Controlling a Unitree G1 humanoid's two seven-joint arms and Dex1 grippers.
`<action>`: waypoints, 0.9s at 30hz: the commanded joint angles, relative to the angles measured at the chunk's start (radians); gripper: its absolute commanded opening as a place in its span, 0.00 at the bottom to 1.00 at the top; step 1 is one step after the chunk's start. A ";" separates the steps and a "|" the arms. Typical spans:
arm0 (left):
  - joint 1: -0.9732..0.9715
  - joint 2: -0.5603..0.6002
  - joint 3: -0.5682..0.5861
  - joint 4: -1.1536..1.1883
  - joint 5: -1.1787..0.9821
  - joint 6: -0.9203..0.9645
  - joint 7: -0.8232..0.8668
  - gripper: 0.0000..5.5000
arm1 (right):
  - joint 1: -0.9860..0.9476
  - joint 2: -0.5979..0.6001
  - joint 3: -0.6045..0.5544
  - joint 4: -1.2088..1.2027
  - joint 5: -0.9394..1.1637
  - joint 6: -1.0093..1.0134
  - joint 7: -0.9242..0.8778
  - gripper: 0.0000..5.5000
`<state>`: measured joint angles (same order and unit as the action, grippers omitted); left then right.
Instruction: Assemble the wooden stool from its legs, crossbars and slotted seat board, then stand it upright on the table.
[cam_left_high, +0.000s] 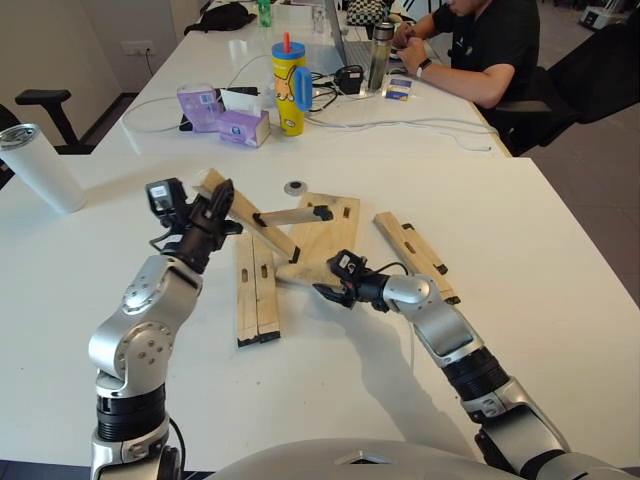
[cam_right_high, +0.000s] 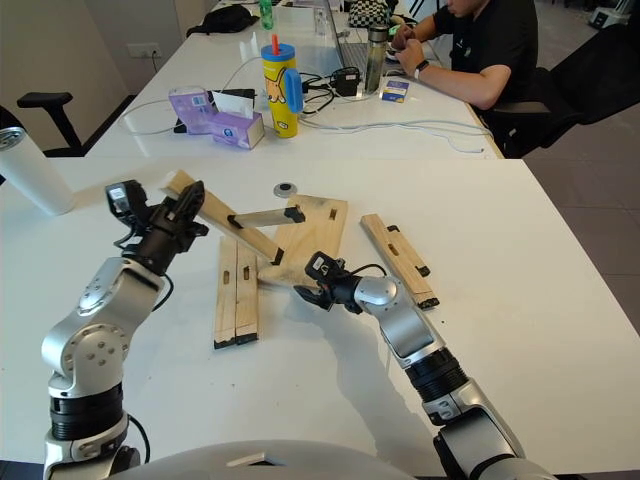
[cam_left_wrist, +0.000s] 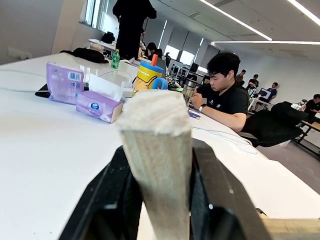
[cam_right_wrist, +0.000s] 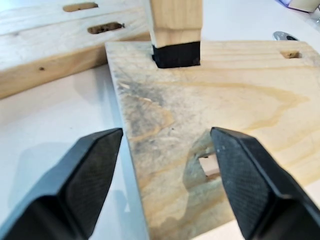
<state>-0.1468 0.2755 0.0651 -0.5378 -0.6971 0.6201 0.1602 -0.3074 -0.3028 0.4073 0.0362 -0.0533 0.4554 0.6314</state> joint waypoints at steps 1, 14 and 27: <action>0.071 -0.040 -0.072 0.029 0.089 0.104 0.079 0.19 | 0.034 -0.019 0.014 0.034 -0.021 0.056 0.000 0.59; -0.070 0.052 -0.203 0.010 0.308 0.089 -0.057 0.19 | 0.027 0.000 0.014 0.018 -0.017 0.006 0.001 0.59; -0.286 -0.050 0.128 -0.103 0.125 -0.003 -0.100 0.34 | 0.032 -0.003 0.016 0.020 -0.019 0.007 0.000 0.59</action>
<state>-0.3998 0.2457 0.1261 -0.6188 -0.5060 0.6204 0.0600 -0.3049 -0.2958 0.4111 0.0319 -0.0619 0.4276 0.6243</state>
